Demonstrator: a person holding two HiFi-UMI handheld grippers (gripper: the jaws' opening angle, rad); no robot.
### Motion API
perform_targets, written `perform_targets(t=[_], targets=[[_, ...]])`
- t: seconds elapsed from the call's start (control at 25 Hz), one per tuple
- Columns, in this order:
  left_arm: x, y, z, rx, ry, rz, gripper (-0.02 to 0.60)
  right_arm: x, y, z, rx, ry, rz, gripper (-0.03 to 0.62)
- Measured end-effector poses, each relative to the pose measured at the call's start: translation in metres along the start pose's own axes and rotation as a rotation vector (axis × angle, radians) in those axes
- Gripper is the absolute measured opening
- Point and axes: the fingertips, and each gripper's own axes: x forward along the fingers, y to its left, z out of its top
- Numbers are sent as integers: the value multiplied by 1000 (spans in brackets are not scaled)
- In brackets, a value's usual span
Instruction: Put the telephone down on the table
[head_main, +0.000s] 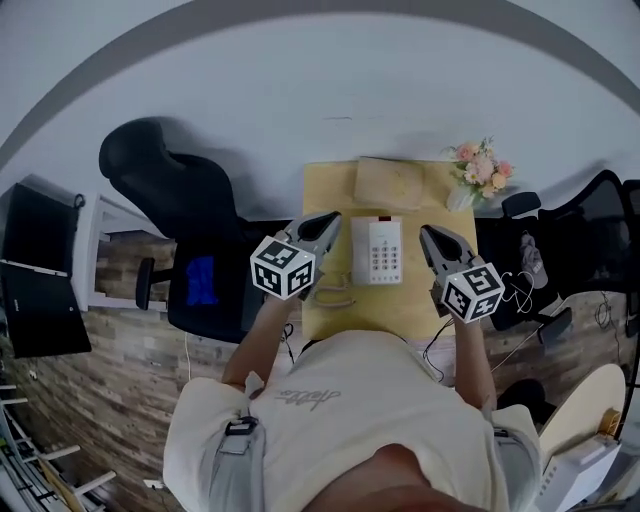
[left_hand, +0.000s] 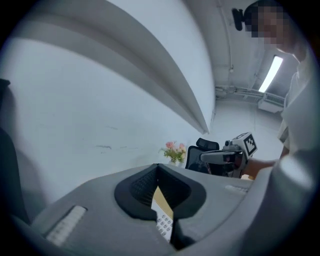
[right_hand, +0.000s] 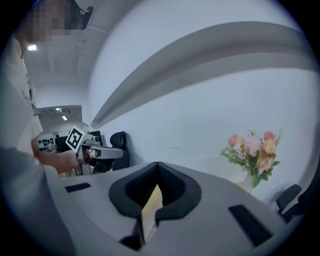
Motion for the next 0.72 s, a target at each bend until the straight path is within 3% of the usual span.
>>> perform_targets(t=[0.44, 0.56, 0.72], targets=[[-26, -13, 91, 197, -178, 33, 17, -10, 18, 90, -159, -164, -34, 0], [-34, -17, 112, 266, -208, 62, 17, -13, 22, 103, -184, -191, -48, 0], [-39, -19, 123, 281, -227, 72, 17, -12, 29, 104, -200, -196, -51, 0]])
